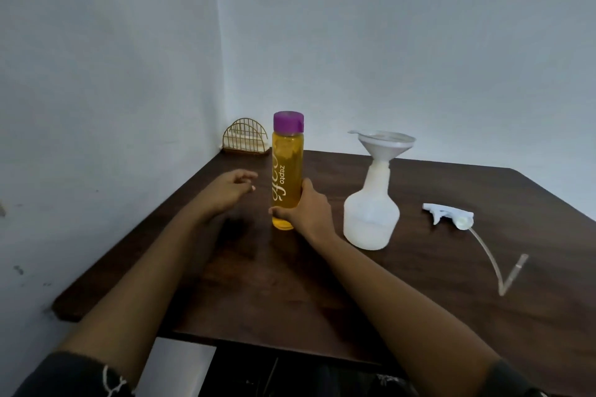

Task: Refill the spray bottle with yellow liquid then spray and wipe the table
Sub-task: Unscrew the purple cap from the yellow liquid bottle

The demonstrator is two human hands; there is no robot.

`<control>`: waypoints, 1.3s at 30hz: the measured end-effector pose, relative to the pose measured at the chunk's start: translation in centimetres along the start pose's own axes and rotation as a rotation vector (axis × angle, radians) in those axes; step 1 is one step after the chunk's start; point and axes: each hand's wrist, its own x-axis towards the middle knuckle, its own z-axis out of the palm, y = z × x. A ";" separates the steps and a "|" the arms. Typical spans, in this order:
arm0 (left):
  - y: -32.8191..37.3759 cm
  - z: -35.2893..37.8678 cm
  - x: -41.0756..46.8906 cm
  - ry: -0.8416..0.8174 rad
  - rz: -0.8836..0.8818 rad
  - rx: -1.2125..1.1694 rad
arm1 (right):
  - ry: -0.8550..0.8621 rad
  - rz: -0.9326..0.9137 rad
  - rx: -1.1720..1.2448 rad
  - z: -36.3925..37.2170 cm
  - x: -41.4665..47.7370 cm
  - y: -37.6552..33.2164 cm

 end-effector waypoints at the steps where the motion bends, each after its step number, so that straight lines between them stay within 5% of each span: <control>1: 1.1 0.3 -1.2 0.058 0.061 -0.111 | -0.012 -0.006 -0.009 -0.4 -0.8 0.1; 6: 7.5 3.8 -7.1 0.166 0.249 -0.482 | 0.017 -0.035 -0.052 -2.0 -4.1 1.0; 16: 11.6 8.7 -9.4 0.202 0.290 -0.321 | 0.095 -0.030 -0.107 -5.6 -9.0 3.4; 22: 11.9 9.4 -9.7 0.125 0.349 -0.358 | -0.088 0.033 -0.319 -12.6 -10.5 1.6; 27: 11.8 9.9 -9.6 0.069 0.400 -0.428 | 0.175 -0.180 0.048 -19.5 -9.7 -2.2; 31: 11.7 11.3 -9.5 0.096 0.405 -0.514 | 0.049 -0.242 0.049 -18.8 -8.3 -4.3; 39: 11.2 14.0 -9.5 0.301 0.437 -0.555 | 0.109 -0.262 0.070 -16.8 -6.7 -4.0</control>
